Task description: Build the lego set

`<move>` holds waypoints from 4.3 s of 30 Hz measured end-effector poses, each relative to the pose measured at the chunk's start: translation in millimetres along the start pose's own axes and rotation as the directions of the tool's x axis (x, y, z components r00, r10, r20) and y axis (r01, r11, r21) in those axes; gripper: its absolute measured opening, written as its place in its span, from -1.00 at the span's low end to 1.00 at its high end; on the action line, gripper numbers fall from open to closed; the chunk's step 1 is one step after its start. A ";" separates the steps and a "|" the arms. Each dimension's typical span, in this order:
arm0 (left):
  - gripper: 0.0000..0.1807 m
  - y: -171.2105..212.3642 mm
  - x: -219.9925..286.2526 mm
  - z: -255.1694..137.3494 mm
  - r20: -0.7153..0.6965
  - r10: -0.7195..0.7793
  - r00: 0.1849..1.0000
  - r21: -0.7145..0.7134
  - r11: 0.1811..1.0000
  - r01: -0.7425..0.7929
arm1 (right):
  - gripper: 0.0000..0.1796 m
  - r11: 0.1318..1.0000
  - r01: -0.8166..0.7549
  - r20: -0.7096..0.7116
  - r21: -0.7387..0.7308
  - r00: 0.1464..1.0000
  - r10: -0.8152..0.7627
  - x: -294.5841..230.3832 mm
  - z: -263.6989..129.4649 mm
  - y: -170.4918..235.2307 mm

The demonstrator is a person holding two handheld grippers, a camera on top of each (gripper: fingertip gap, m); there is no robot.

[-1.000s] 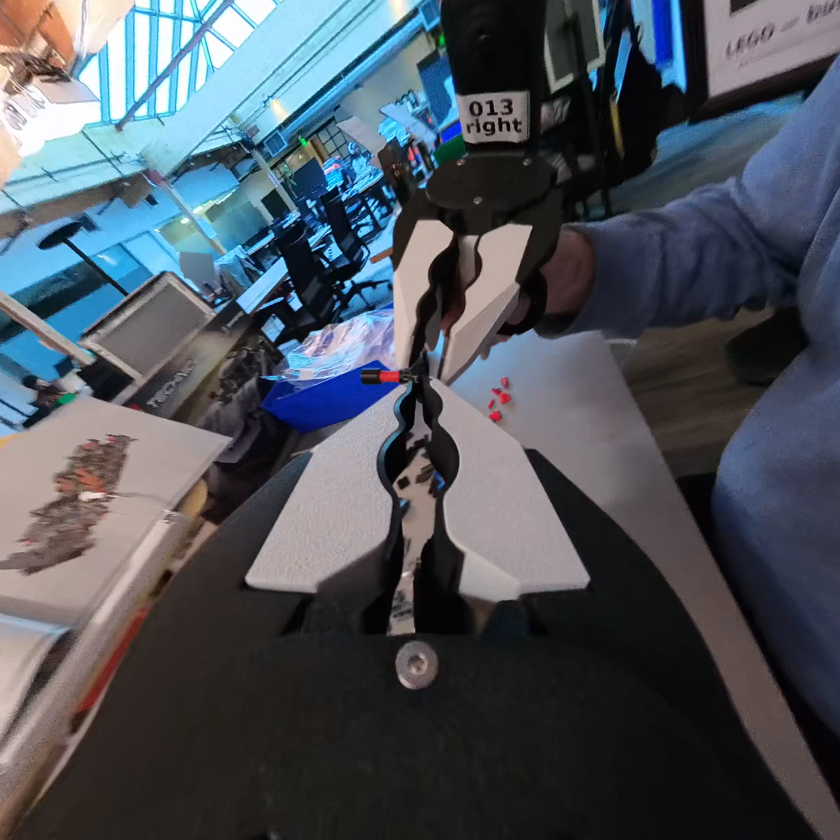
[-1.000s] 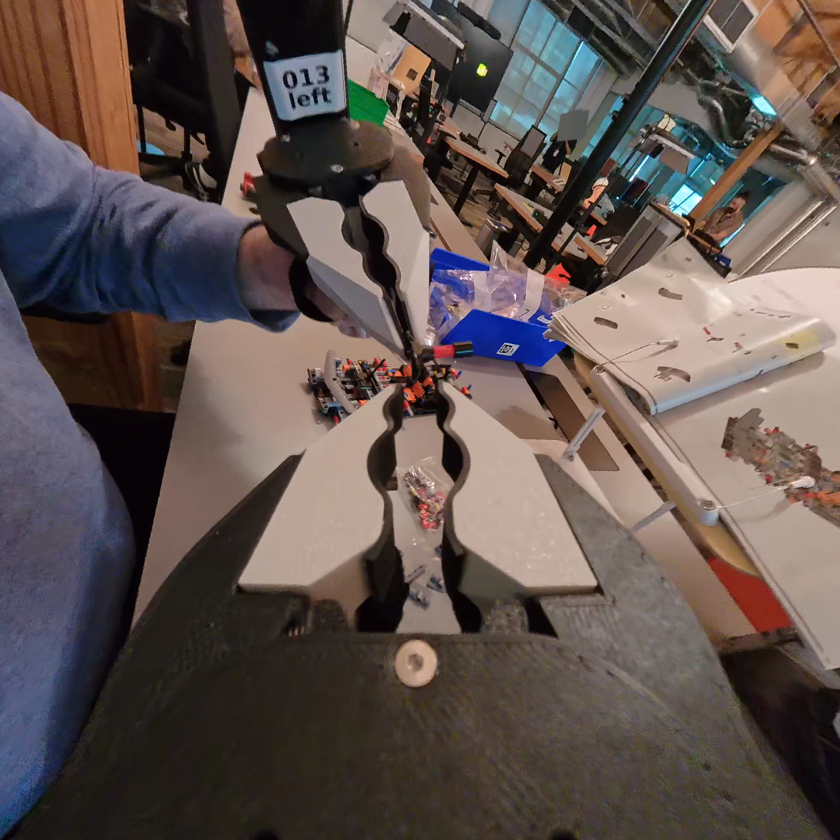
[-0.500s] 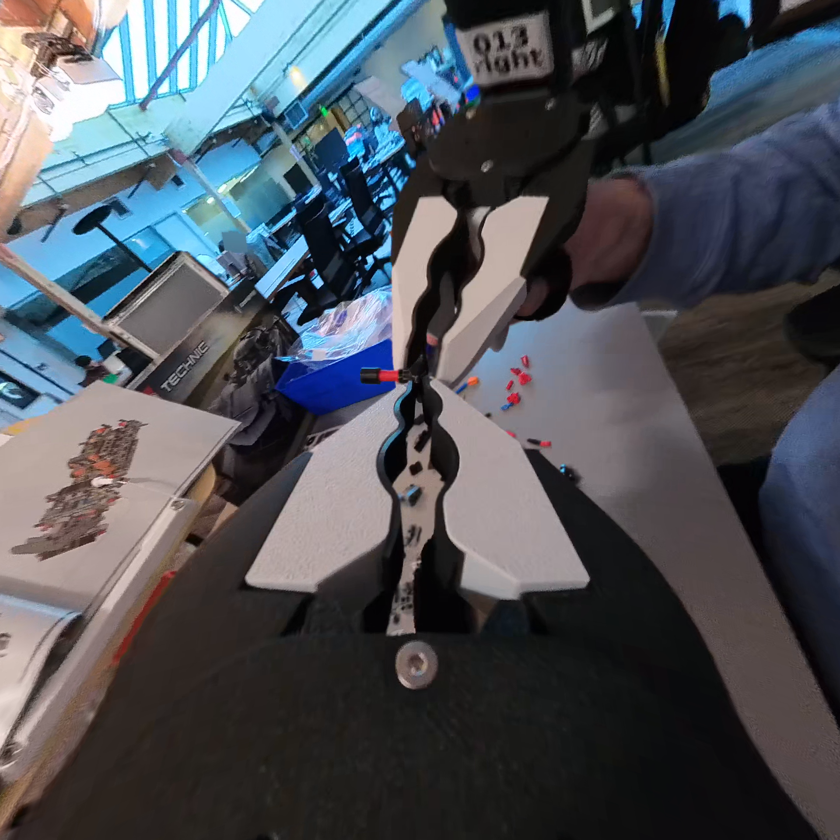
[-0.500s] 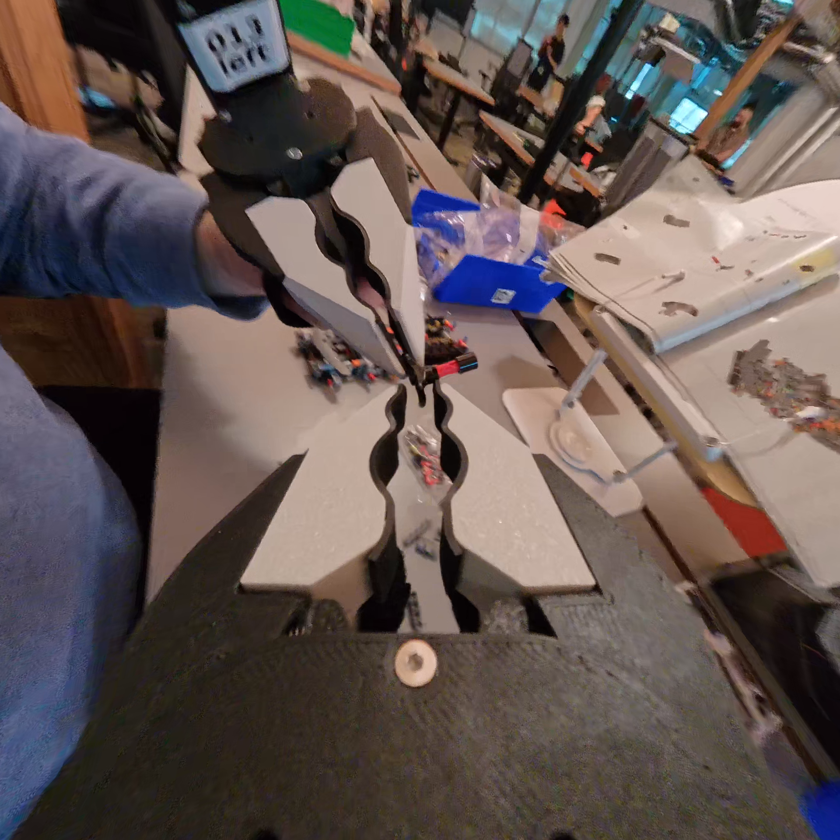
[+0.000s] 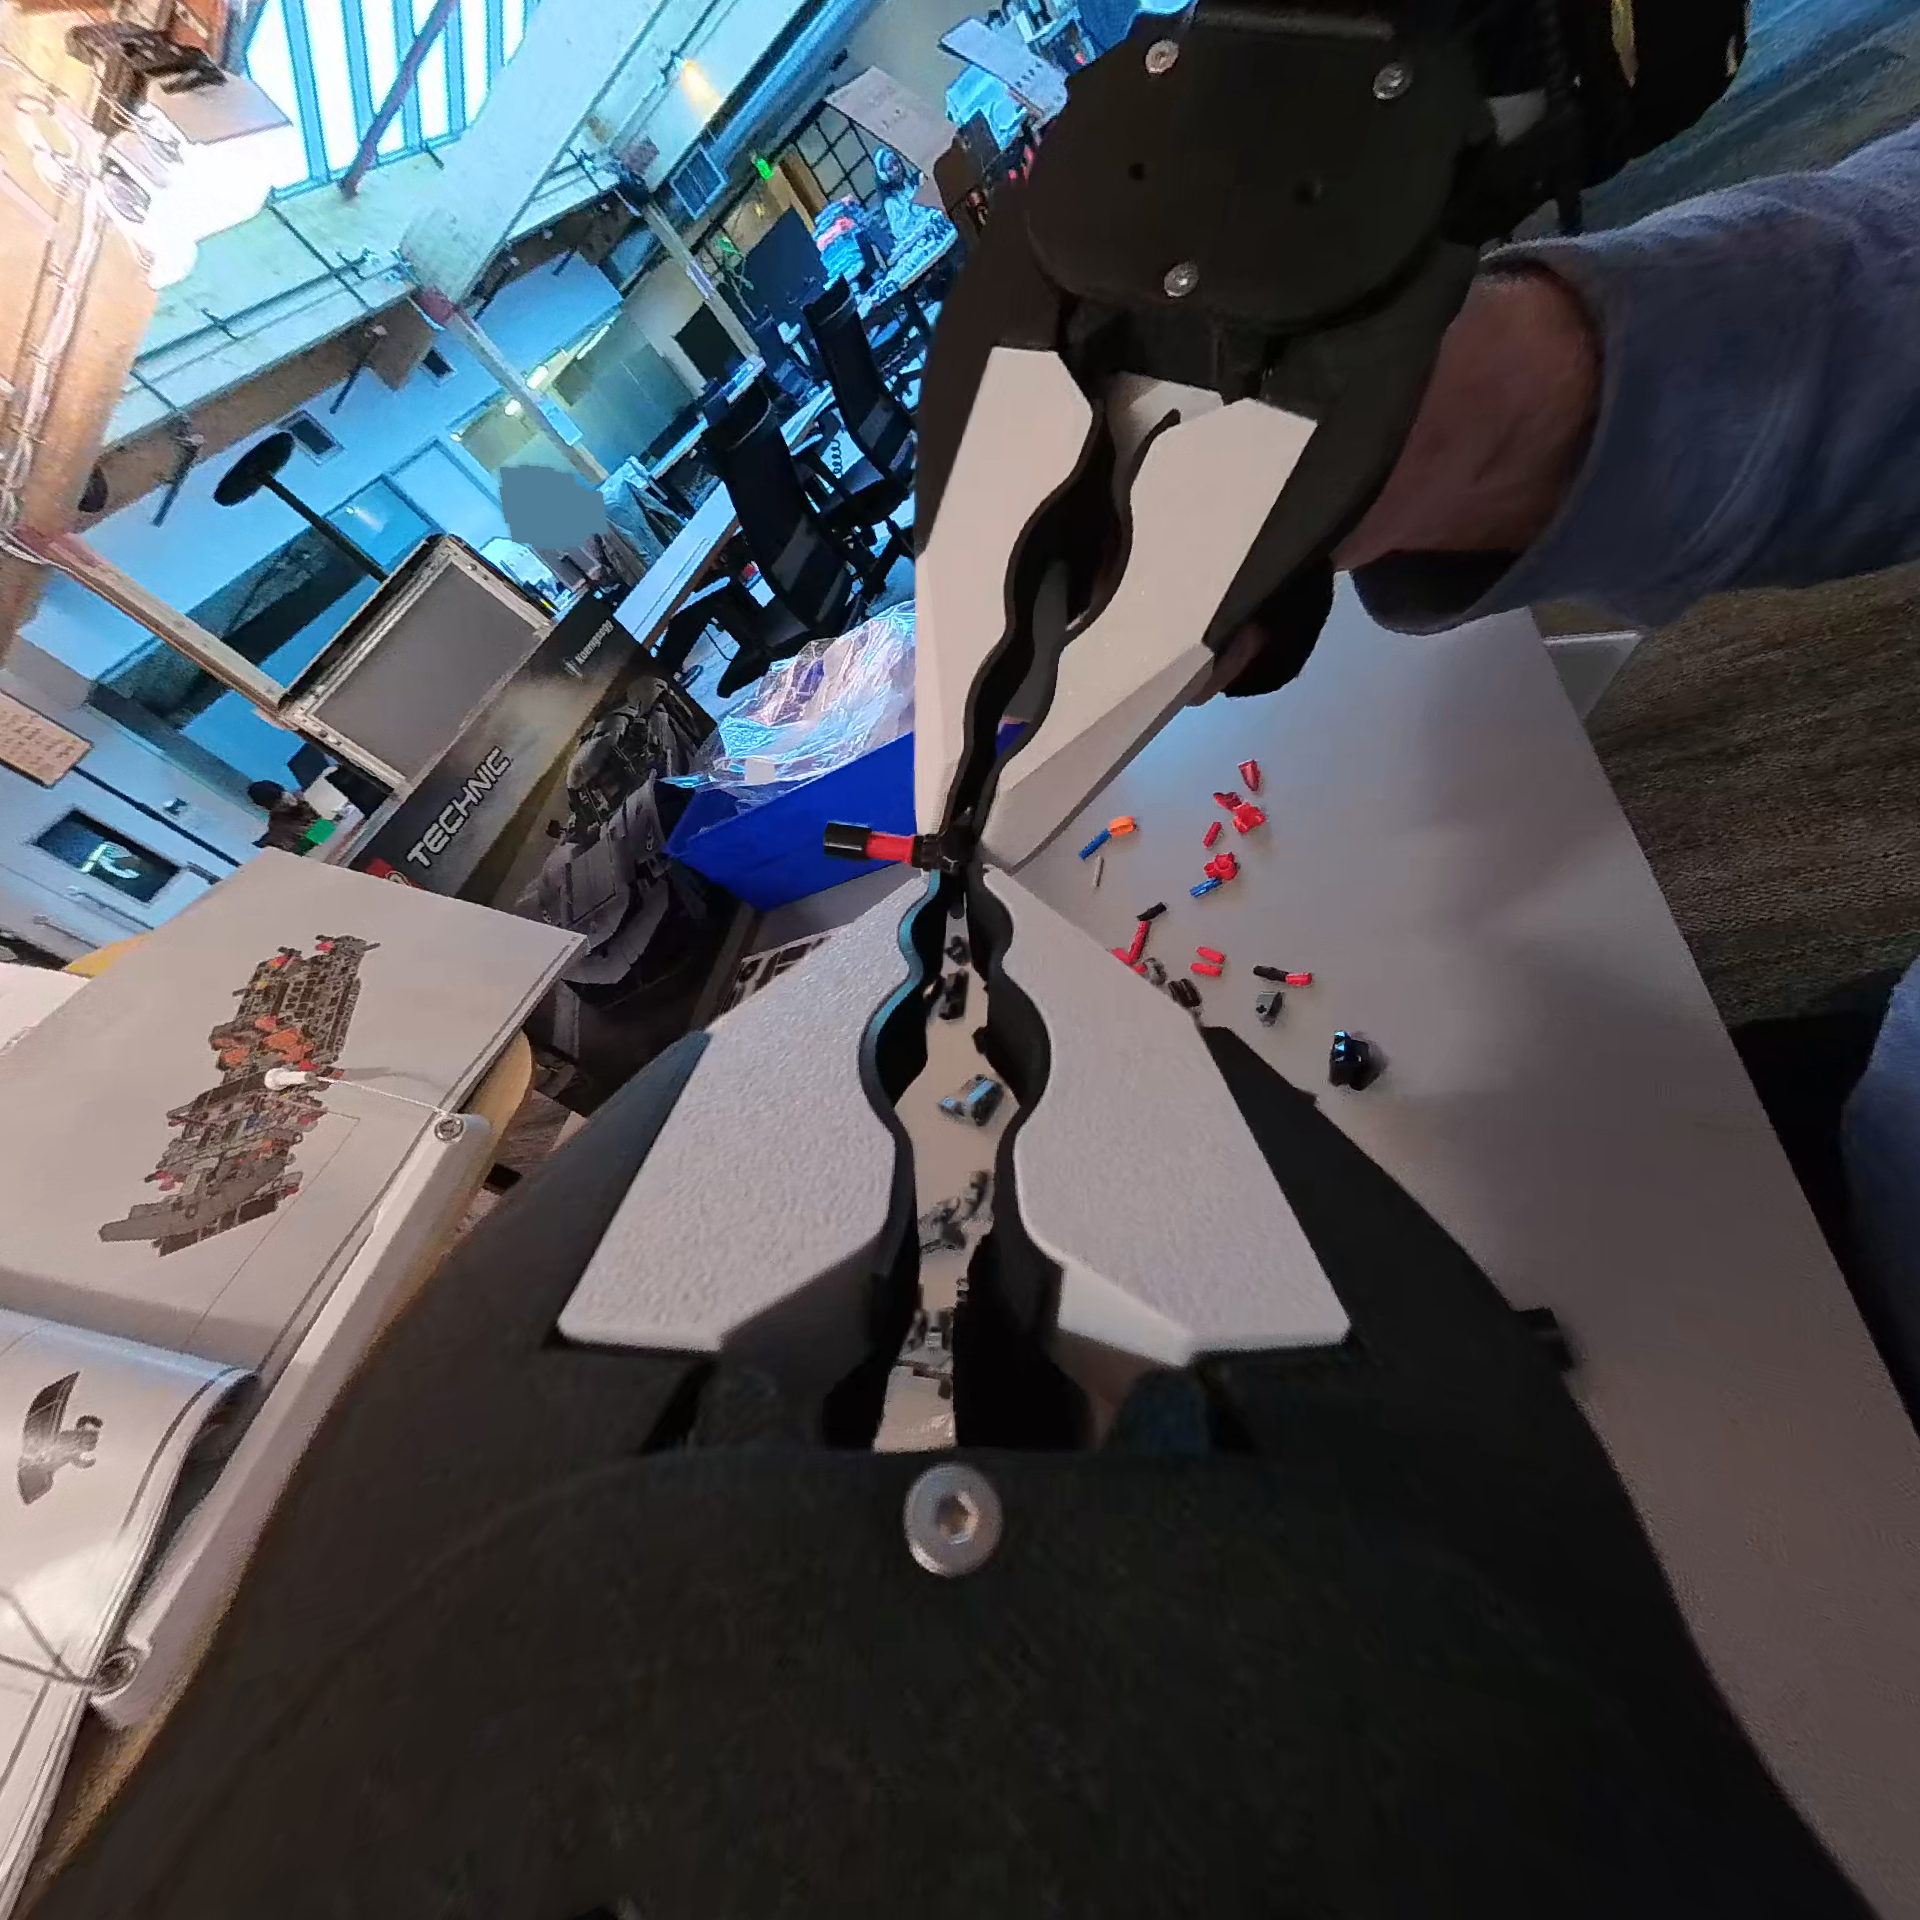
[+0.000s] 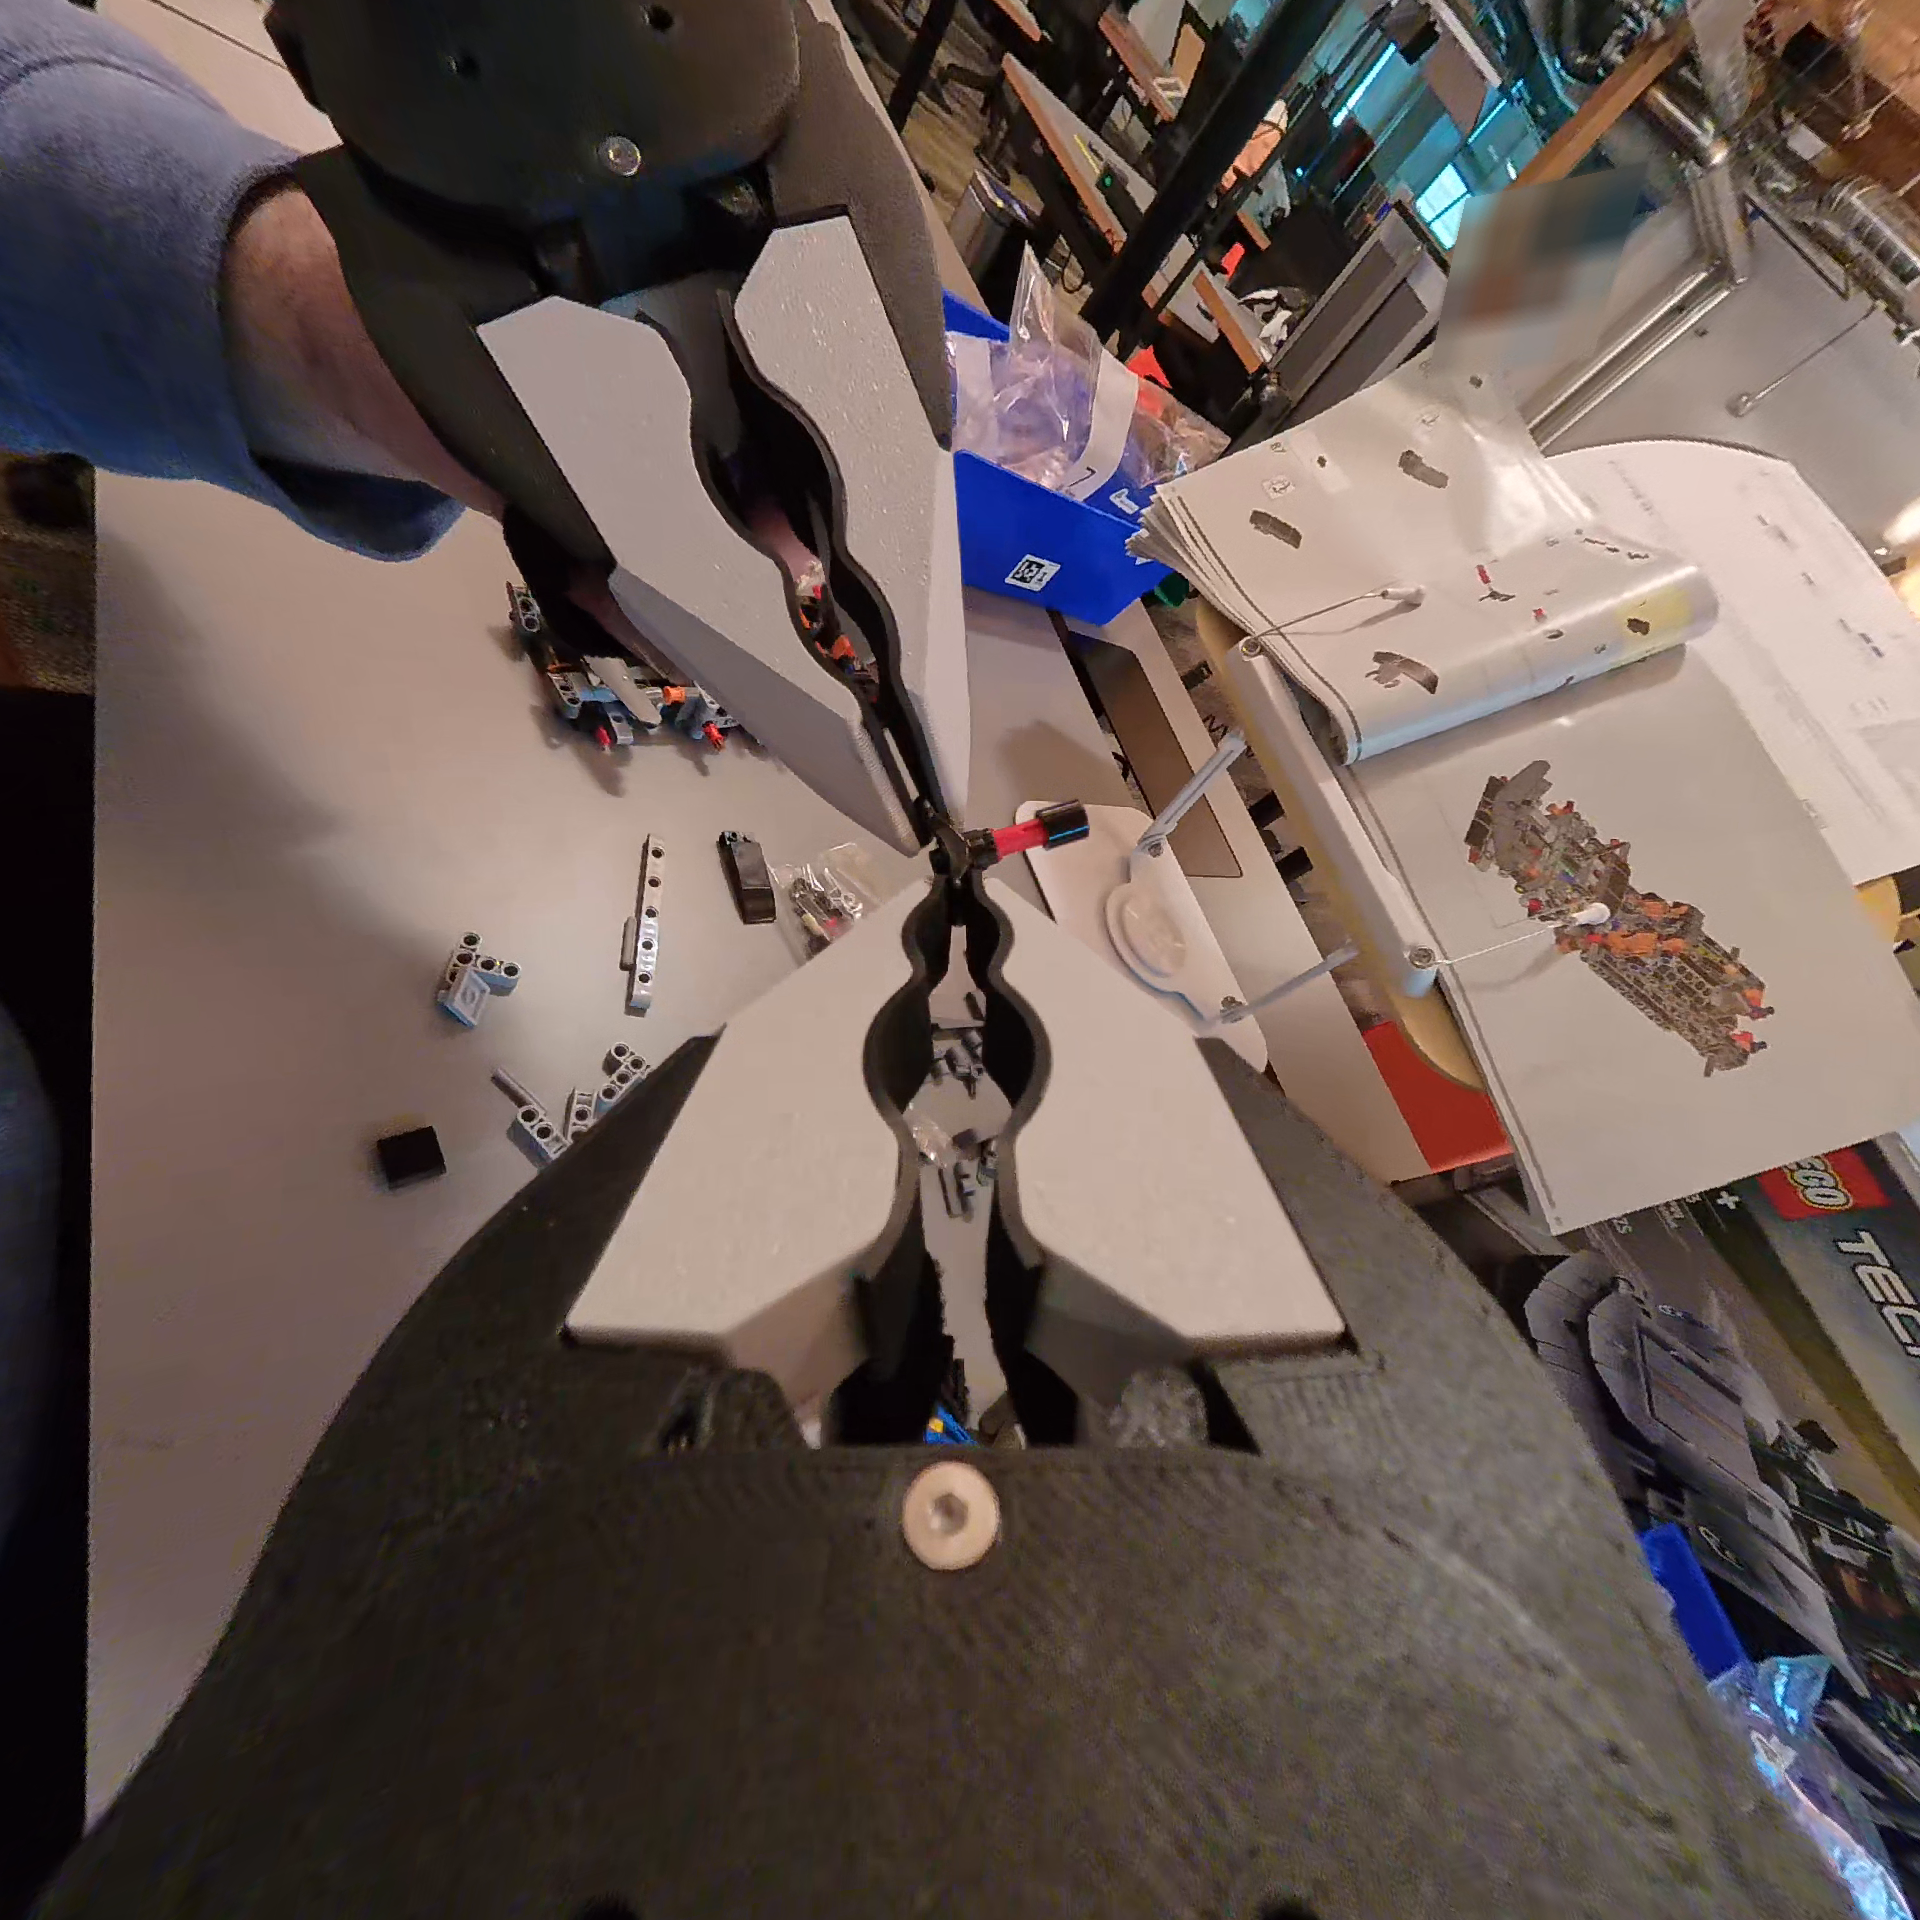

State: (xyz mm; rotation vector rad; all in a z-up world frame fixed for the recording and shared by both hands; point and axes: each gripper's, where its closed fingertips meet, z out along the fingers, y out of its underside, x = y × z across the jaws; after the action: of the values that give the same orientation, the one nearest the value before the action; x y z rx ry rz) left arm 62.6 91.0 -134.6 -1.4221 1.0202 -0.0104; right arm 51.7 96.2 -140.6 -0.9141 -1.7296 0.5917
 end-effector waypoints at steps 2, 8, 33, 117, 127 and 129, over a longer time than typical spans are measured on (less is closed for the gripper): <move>-0.96 0.4 -1.6 0.4 0.016 0.005 1.000 0.000 1.000 -0.005 | -1.00 1.000 -0.006 0.000 0.003 1.000 0.006 0.2 0.1 0.3; -0.80 0.5 -9.8 -2.7 0.098 0.042 0.994 -0.008 0.999 -0.042 | -1.00 1.000 -0.011 -0.006 0.004 1.000 0.011 1.1 -0.5 2.3; -0.69 -3.2 2.3 0.0 -0.035 0.168 0.985 -0.052 0.984 -0.169 | -1.00 0.989 0.149 0.030 -0.003 0.988 -0.149 -12.4 -1.6 -0.3; -0.72 4.5 -5.5 6.8 0.056 0.258 0.964 -0.137 0.959 -0.249 | -0.98 0.997 0.066 -0.065 -0.026 0.996 -0.068 -3.3 0.7 7.3; -0.71 5.8 -6.1 5.6 0.055 0.267 0.962 -0.144 0.956 -0.257 | -0.80 0.997 0.079 -0.130 -0.025 0.988 -0.082 5.3 1.4 6.8; -0.71 6.2 -6.2 5.3 0.051 0.268 0.962 -0.147 0.955 -0.258 | -0.78 0.995 0.093 -0.140 -0.025 0.985 -0.096 6.0 2.3 6.9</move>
State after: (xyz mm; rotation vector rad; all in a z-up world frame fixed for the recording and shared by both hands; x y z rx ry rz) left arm 58.5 100.1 -137.0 -1.3906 1.1631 0.3093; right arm 50.6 105.2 -143.2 -0.8613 -1.6431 0.4386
